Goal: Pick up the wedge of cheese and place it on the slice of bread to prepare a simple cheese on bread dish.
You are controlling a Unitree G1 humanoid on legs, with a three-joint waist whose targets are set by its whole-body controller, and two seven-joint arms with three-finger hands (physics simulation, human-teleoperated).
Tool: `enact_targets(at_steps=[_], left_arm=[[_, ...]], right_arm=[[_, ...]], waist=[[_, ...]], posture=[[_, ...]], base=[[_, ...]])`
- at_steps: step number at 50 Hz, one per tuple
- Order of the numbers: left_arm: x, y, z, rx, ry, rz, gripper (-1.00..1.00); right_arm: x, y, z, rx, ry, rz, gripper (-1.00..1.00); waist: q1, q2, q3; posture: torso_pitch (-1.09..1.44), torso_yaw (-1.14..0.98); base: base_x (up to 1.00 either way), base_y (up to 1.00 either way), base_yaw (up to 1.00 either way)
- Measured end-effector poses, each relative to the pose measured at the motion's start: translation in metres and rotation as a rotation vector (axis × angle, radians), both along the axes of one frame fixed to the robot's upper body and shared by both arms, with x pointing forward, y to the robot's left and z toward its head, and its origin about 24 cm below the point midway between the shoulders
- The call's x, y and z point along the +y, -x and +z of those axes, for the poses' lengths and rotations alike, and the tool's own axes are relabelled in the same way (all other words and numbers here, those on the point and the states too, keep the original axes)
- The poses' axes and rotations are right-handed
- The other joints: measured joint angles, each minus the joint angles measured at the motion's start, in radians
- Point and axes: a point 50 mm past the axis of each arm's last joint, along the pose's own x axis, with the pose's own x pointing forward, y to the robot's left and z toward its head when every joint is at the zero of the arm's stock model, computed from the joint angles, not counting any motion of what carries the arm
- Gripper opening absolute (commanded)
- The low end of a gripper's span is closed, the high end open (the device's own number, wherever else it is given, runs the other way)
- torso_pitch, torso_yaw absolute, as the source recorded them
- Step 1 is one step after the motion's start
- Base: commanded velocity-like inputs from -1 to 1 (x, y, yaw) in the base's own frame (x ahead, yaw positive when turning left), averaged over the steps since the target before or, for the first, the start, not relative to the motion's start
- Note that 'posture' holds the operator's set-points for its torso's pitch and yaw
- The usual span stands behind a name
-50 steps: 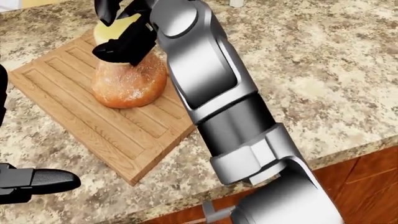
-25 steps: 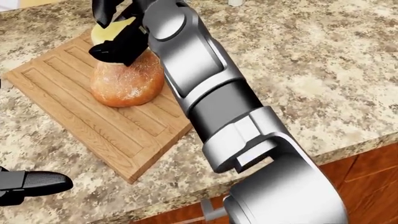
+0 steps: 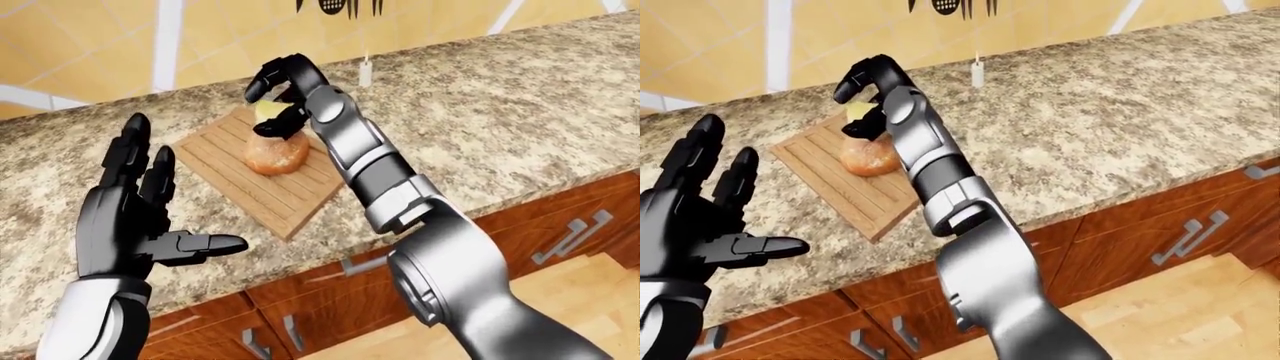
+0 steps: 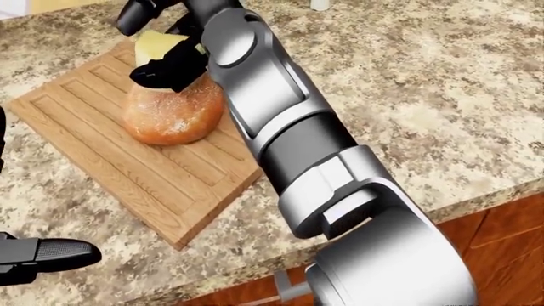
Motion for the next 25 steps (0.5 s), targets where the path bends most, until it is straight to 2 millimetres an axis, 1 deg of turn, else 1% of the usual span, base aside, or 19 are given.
enact_targets(at_steps=[5, 7, 8, 10, 11, 13, 15, 16, 19, 20, 21, 25], left_arm=[[0.0014, -0.0002, -0.0021, 0.001, 0.0, 0.004, 1.0], [0.0012, 0.0, -0.0022, -0.001, -0.001, 0.003, 1.0], [0.0011, 0.0001, -0.002, -0.003, -0.002, 0.002, 1.0], [0.0011, 0.0006, -0.0015, -0.006, -0.002, 0.002, 1.0], [0.0011, 0.001, -0.0011, -0.008, -0.003, 0.002, 1.0], [0.001, 0.0015, -0.0004, -0.011, -0.004, 0.002, 1.0], [0.001, 0.0017, 0.0004, -0.012, -0.004, 0.003, 1.0], [0.0009, 0.0017, 0.0008, -0.013, -0.004, 0.003, 1.0], [0.0006, 0.0021, 0.0023, -0.013, -0.005, 0.003, 1.0], [0.0007, 0.0024, 0.0027, -0.014, -0.005, 0.003, 1.0], [0.0007, 0.0027, 0.0032, -0.014, -0.005, 0.004, 1.0], [0.0, 0.0033, 0.004, -0.015, -0.005, 0.003, 1.0]], right_arm=[[0.0006, 0.0001, 0.0001, -0.01, 0.003, -0.004, -0.07], [0.0009, 0.0001, -0.0003, -0.013, 0.005, -0.004, 0.15], [0.0009, 0.0001, -0.0004, -0.014, 0.005, -0.004, 0.18], [0.001, 0.0001, -0.0008, -0.016, 0.006, -0.004, 0.3], [0.0011, 0.0, -0.0012, -0.014, 0.008, -0.004, 0.32], [0.0008, -0.0001, -0.0025, -0.011, 0.011, -0.006, 0.45], [0.0005, -0.0002, -0.0035, -0.006, 0.014, -0.007, 0.49], [0.0005, -0.0003, -0.0039, -0.004, 0.015, -0.007, 0.65], [0.0007, -0.0001, -0.0043, -0.001, 0.016, -0.005, 0.73], [0.0007, -0.0001, -0.0043, -0.001, 0.016, -0.005, 0.89], [0.0006, -0.0001, -0.0043, -0.001, 0.016, -0.004, 0.95], [-0.0003, -0.0006, -0.0053, -0.001, 0.019, -0.006, 0.92]], waist=[[0.0, -0.001, 0.0], [0.0, -0.001, 0.0], [0.0, -0.001, 0.0], [0.0, -0.001, 0.0], [0.0, -0.001, 0.0], [0.001, -0.001, 0.0], [0.001, -0.002, 0.001], [0.001, -0.002, 0.001], [0.001, -0.002, 0.002], [0.001, -0.002, 0.002], [0.001, -0.002, 0.002], [0.001, -0.002, 0.001]], posture=[[0.0, 0.0], [0.0, 0.0], [0.0, 0.0], [0.0, 0.0], [0.0, 0.0], [0.0, 0.0], [0.0, 0.0], [0.0, 0.0], [0.0, 0.0], [0.0, 0.0], [0.0, 0.0], [0.0, 0.0]], base=[[0.0, 0.0, 0.0], [0.0, 0.0, 0.0], [0.0, 0.0, 0.0], [0.0, 0.0, 0.0], [0.0, 0.0, 0.0], [0.0, 0.0, 0.0], [0.0, 0.0, 0.0], [0.0, 0.0, 0.0], [0.0, 0.0, 0.0], [0.0, 0.0, 0.0], [0.0, 0.0, 0.0], [0.0, 0.0, 0.0]])
